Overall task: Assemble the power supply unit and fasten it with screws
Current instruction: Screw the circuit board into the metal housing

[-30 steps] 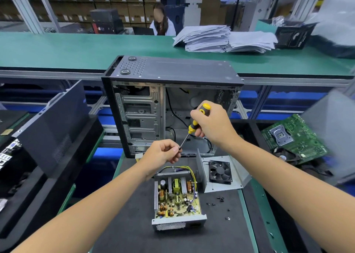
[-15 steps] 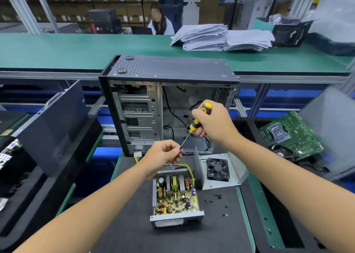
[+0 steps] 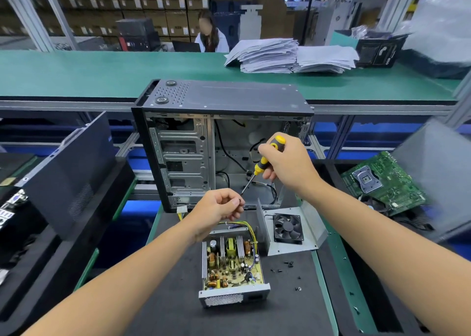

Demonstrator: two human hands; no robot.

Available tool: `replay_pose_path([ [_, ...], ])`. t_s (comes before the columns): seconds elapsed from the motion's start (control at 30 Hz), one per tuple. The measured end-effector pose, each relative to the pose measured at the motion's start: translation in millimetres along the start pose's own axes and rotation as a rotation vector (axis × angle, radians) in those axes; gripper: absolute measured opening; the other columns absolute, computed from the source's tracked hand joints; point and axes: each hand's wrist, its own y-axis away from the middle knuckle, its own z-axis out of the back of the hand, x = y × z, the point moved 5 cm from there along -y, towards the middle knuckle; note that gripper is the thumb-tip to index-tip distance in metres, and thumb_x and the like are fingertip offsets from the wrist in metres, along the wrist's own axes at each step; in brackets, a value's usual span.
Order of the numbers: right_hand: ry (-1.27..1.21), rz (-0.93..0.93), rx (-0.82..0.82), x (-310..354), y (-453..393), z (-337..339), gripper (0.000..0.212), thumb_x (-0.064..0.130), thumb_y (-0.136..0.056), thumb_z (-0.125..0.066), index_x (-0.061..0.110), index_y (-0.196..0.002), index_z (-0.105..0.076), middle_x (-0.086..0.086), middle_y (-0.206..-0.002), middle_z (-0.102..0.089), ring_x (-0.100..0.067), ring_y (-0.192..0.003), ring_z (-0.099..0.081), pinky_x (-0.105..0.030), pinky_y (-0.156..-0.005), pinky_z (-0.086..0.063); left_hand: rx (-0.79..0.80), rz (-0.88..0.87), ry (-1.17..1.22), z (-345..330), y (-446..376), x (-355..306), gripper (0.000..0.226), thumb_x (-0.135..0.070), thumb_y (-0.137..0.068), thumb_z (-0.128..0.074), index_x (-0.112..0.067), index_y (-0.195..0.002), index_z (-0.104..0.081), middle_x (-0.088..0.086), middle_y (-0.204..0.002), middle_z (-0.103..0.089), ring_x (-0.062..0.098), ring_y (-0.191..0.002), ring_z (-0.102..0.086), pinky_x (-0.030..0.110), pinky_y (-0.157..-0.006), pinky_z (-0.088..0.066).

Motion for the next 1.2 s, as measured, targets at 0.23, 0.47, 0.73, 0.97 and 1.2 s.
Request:
replay_pose_path([
  [0.23, 0.009, 0.001, 0.023, 5, 3, -1, 0.022, 0.012, -0.087, -0.055, -0.009, -0.084, -0.048, -0.012, -0.061, -0.064, -0.020, -0.045, -0.059, -0.025, -0.042, -0.046, -0.016, -0.004, 0.032, 2, -3, -3, 0.018, -0.003, -0.099, -0.049, -0.002, -0.089, -0.065, 0.003, -0.075, -0.067, 0.012, -0.066, -0.060, 0.020, -0.063, -0.050],
  [0.47, 0.009, -0.006, 0.013, 6, 7, -2, 0.022, 0.013, -0.087, -0.055, -0.008, -0.086, -0.048, -0.015, -0.063, -0.064, -0.020, -0.046, -0.058, -0.027, -0.043, -0.047, 0.003, 0.000, 0.030, 2, -4, -1, 0.016, -0.004, -0.098, -0.051, -0.003, -0.090, -0.064, 0.003, -0.075, -0.067, 0.012, -0.066, -0.060, 0.020, -0.064, -0.051],
  [0.73, 0.007, -0.009, 0.012, 3, 9, 2, 0.021, 0.011, -0.087, -0.055, -0.009, -0.085, -0.048, -0.012, -0.061, -0.061, -0.019, -0.045, -0.058, -0.023, -0.041, -0.045, 0.020, 0.001, 0.016, -2, -3, 1, 0.013, -0.004, -0.097, -0.053, -0.002, -0.091, -0.065, 0.005, -0.077, -0.066, 0.014, -0.068, -0.060, 0.021, -0.064, -0.051],
  [0.97, 0.033, 0.005, 0.018, 3, 10, 2, 0.022, 0.012, -0.088, -0.055, -0.009, -0.085, -0.048, -0.015, -0.064, -0.063, -0.018, -0.045, -0.058, -0.023, -0.042, -0.046, 0.010, 0.003, -0.007, -3, -2, 2, 0.011, -0.002, -0.096, -0.055, -0.001, -0.091, -0.065, 0.008, -0.079, -0.065, 0.016, -0.070, -0.060, 0.023, -0.066, -0.051],
  [1.2, 0.035, -0.010, 0.025, -1, 11, 2, 0.021, 0.011, -0.088, -0.054, -0.009, -0.085, -0.048, -0.017, -0.064, -0.062, -0.019, -0.045, -0.059, -0.024, -0.041, -0.046, 0.023, 0.003, 0.005, -5, -1, 5, 0.011, -0.002, -0.095, -0.056, -0.003, -0.090, -0.065, 0.006, -0.078, -0.066, 0.015, -0.071, -0.061, 0.023, -0.068, -0.052],
])
